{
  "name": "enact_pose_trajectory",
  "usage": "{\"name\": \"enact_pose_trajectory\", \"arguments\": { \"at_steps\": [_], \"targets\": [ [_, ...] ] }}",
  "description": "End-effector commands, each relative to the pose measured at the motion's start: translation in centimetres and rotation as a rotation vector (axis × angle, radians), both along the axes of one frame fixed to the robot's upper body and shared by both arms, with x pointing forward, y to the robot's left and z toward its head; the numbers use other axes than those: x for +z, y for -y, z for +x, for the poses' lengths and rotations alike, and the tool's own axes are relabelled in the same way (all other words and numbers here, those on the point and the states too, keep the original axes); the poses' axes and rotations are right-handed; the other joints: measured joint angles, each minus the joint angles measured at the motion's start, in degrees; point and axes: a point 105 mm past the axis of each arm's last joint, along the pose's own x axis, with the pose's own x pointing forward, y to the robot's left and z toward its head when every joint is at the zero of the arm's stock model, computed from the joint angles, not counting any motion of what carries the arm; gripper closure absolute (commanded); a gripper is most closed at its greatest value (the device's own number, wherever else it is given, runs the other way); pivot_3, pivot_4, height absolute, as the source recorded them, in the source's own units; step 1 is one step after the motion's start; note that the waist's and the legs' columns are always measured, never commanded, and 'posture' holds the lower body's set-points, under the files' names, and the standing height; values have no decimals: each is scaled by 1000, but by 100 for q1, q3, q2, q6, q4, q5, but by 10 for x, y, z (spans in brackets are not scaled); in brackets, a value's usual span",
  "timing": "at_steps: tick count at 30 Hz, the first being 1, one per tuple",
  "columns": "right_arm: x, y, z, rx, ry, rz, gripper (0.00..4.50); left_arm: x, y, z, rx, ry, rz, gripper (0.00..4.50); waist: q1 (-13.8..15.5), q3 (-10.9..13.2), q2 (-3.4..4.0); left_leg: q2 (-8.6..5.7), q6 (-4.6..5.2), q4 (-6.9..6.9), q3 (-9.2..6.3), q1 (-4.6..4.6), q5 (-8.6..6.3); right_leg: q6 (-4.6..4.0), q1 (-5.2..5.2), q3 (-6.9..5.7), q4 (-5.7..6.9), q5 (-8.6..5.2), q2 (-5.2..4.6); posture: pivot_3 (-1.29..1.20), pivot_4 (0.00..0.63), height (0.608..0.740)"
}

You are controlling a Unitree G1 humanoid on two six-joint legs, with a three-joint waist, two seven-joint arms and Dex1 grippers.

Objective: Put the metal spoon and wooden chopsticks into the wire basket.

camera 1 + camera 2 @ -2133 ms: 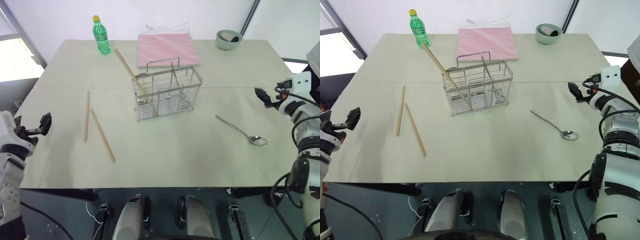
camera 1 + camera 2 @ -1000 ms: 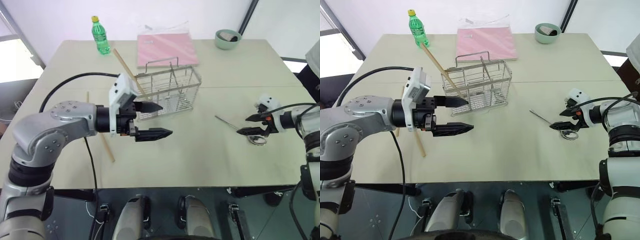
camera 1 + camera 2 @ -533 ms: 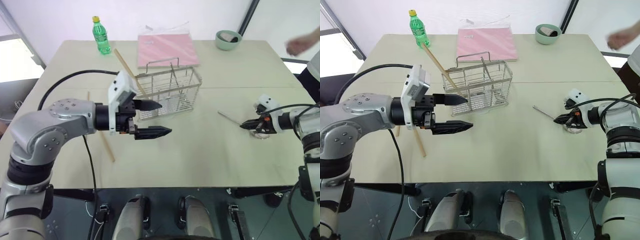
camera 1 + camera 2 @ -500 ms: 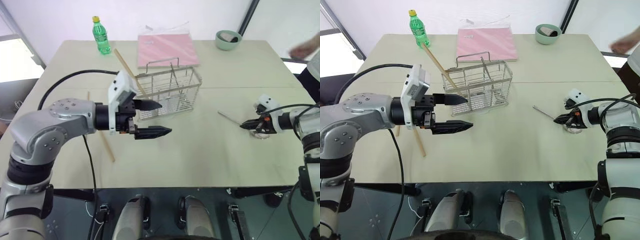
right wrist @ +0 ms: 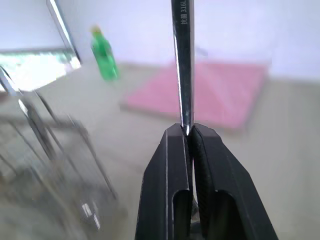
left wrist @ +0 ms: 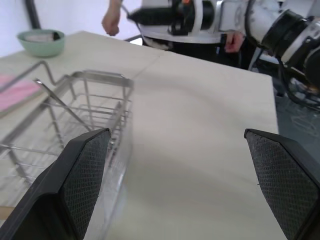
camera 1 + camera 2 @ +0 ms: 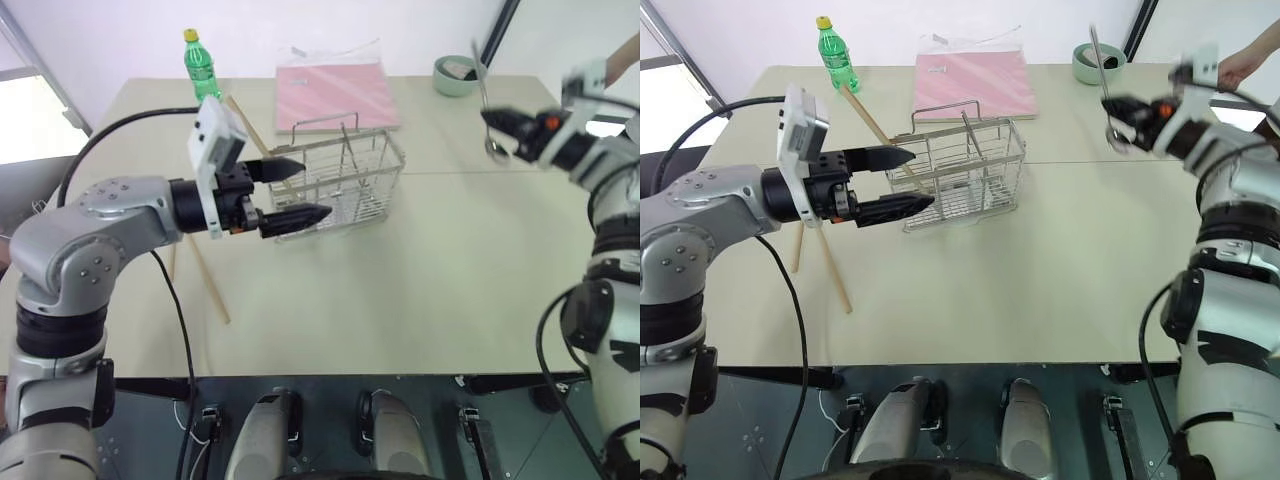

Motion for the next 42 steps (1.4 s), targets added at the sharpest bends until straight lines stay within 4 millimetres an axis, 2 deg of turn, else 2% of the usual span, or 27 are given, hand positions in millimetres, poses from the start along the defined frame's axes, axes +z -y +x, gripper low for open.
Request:
{"name": "enact_pose_trajectory", "arguments": {
  "at_steps": [1,4,8,12,15,21,24,29,33,36,39,42],
  "targets": [
    [43,-41,-7,99,117,117,4401,19,-3,3,27,76,-41,0,-4,0,0,0,1,0,0,1,0,0,0,0,2,0,0,0,150,686],
    [55,-78,-8,177,130,186,4401,21,-3,6,35,86,-46,0,-7,1,1,0,1,0,1,-2,1,-1,-7,1,9,0,1,0,150,686],
    [45,-117,-10,272,130,177,4401,23,-4,7,53,94,-54,0,-2,0,1,-2,2,-1,2,-4,1,-1,-7,1,8,0,2,0,150,686],
    [27,-138,-6,299,101,164,4401,24,-6,5,68,102,-54,0,-7,0,1,-2,4,-1,2,-3,0,0,-8,2,11,1,3,0,150,686],
    [14,-145,-4,307,76,157,4401,27,-9,4,83,109,-58,0,-10,1,1,-2,4,-1,2,-3,0,0,-9,2,10,0,4,0,150,686],
    [-21,-146,6,248,47,116,4401,31,-14,4,112,118,-65,0,-22,1,1,-2,3,-1,2,-2,1,0,-9,3,11,0,5,0,150,686],
    [-26,-141,13,201,35,139,3400,33,-15,4,123,122,-71,0,-25,1,2,-2,1,-2,4,-2,2,-1,-10,5,12,0,6,0,150,686],
    [-18,-130,13,162,76,153,958,36,-19,7,145,130,-73,0,-12,0,1,-2,0,-1,3,0,2,-1,-8,6,12,0,7,0,150,686],
    [-9,-119,10,157,82,180,958,41,-26,10,192,142,-96,0,-3,0,1,-2,0,-1,2,0,2,-1,-7,6,12,0,7,0,150,686],
    [6,-107,4,156,113,194,958,47,-43,21,315,157,-121,0,-7,1,2,-2,1,-1,2,-1,2,-1,-8,6,12,0,7,0,150,686],
    [51,-91,-26,273,198,265,958,50,-88,42,598,116,-191,0,-13,2,3,-1,2,-3,1,-1,1,-1,-10,6,12,0,7,0,150,686],
    [73,-86,-58,412,235,251,958,37,-133,64,872,-4,-242,0,-11,3,4,-1,8,-5,0,-1,-3,0,-11,6,13,0,7,0,150,686]
  ]
}}
